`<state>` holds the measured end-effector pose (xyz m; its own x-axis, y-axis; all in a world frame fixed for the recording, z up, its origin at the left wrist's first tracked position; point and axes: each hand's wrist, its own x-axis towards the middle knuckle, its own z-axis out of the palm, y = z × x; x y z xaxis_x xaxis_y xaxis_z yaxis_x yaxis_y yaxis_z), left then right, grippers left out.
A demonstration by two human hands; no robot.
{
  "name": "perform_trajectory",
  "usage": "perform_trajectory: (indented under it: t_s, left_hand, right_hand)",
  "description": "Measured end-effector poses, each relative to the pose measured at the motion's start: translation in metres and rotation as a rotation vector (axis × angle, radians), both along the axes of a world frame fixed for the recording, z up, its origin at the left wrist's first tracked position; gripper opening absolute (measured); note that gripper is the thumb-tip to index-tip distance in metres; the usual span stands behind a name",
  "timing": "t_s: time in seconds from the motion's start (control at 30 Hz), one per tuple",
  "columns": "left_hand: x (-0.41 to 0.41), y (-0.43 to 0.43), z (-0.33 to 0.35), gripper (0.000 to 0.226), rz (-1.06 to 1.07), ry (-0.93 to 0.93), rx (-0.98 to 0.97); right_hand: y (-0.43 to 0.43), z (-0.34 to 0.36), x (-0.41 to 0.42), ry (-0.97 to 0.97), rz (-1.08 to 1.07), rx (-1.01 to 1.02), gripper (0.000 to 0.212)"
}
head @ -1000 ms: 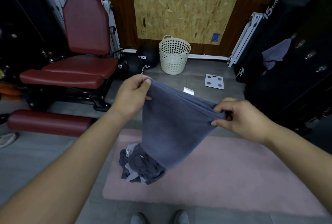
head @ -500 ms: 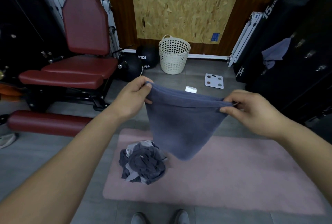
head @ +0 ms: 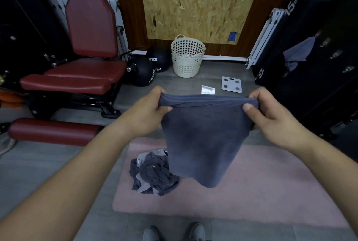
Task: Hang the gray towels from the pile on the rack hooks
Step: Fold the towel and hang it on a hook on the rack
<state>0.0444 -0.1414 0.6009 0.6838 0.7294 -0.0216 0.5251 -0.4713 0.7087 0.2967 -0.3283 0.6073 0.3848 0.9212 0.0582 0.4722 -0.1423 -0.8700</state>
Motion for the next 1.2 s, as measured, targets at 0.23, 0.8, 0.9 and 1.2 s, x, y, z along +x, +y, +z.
perform_trajectory:
  t_s: [0.23, 0.8, 0.9, 1.2]
  left_hand:
    - [0.01, -0.005, -0.007, 0.014, 0.014, -0.2, -0.453]
    - [-0.002, -0.038, -0.078, 0.066, -0.391, 0.505, -0.293]
    - [-0.006, -0.03, -0.082, 0.055, -0.298, 0.353, -0.459]
    - [-0.009, -0.014, -0.067, 0.048, 0.206, -0.499, -1.151]
  right_hand:
    - [0.009, -0.001, -0.021, 0.429, -0.238, 0.068, 0.021]
    - [-0.028, -0.087, -0.023, 0.863, 0.509, -0.705, 0.055]
    - [-0.028, -0.082, -0.025, 0.664, 0.428, -0.71, 0.059]
    - [-0.012, -0.063, -0.017, 1.184, -0.206, -0.022, 0.047]
